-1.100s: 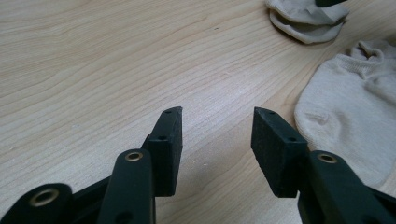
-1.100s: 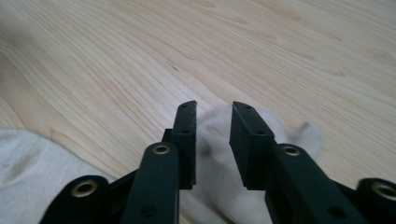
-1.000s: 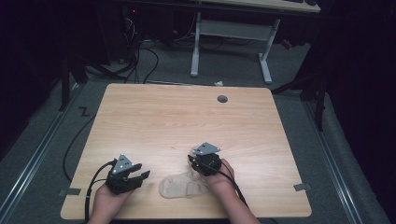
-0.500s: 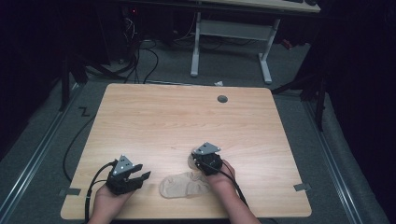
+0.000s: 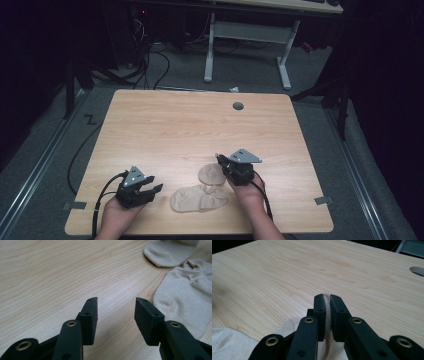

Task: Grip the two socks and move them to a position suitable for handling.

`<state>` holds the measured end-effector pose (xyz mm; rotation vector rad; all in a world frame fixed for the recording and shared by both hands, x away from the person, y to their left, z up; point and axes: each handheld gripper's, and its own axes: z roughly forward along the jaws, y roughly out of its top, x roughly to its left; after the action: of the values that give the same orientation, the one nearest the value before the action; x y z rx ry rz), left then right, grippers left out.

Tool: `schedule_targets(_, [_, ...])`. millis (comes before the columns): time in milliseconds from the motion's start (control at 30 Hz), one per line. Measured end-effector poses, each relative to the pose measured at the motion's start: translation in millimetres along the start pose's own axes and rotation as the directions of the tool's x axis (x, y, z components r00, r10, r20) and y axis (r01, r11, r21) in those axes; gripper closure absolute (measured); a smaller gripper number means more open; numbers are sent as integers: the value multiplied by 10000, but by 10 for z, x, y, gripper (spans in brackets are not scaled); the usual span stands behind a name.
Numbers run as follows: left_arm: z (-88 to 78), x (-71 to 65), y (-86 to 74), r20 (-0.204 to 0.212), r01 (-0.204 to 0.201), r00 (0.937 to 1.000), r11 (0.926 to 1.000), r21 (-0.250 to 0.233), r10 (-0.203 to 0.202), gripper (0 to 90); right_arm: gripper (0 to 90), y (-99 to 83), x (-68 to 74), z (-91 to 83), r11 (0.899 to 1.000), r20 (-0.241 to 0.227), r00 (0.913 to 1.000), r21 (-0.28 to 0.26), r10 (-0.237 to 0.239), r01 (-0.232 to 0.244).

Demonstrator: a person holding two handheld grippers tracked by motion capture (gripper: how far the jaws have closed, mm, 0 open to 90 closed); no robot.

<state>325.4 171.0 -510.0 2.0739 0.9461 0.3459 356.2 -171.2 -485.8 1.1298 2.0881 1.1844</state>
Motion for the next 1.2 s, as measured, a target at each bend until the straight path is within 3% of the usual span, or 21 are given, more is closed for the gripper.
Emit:
schedule_targets(167, [16, -2, 7, 80, 54, 10000, 10000, -6, -54, 537, 824, -95, -113, -119, 9994, 292, 9990, -92, 351, -348])
schedule_targets(300, [10, -12, 16, 63, 53, 10000, 10000, -54, -53, 537, 821, -179, -175, -198, 9994, 536, 9980, 16, 346, -348])
schedule_targets(600, [21, -21, 21, 77, 34, 10000, 10000, -20, -34, 537, 742, -386, -420, -523, 9975, 1481, 9866, 112, 680, -704])
schedule_targets(667, [26, -30, 22, 82, 50, 10000, 10000, -38, -50, 536, 772, -405, -455, -590, 9984, 1620, 9854, 88, 528, -550])
schedule_targets(800, [53, -42, 31, 129, -64, 9999, 10000, 37, 64, 537, 836, -402, -438, -599, 9986, 1319, 9904, 295, 407, -449])
schedule_targets(833, [74, -41, 38, 101, -80, 9999, 9999, 77, 80, 537, 867, -403, -379, -543, 9976, 1002, 9948, 643, 199, -264])
schedule_targets(867, [74, -41, 38, 101, -80, 9999, 9999, 77, 80, 537, 867, -403, -379, -543, 9976, 1002, 9948, 643, 199, -264])
schedule_targets(900, [83, -37, 40, 124, -50, 9999, 10000, 80, 49, 537, 880, -408, -303, -451, 9946, 571, 9983, 1037, -71, 12])
schedule_targets(1000, [103, -38, 43, 117, -73, 9999, 9999, 112, 71, 537, 882, -414, -248, -370, 9909, 278, 9994, 1334, -223, 184])
schedule_targets(1067, [110, -34, 44, 139, -62, 9999, 9999, 149, 60, 536, 882, -422, -199, -278, 9860, 50, 9995, 1640, -304, 292])
schedule_targets(1200, [91, -30, 53, 241, 91, 9997, 9999, 105, -93, 535, 883, -456, -143, -55, 9642, -120, 9989, 2610, -449, 464])
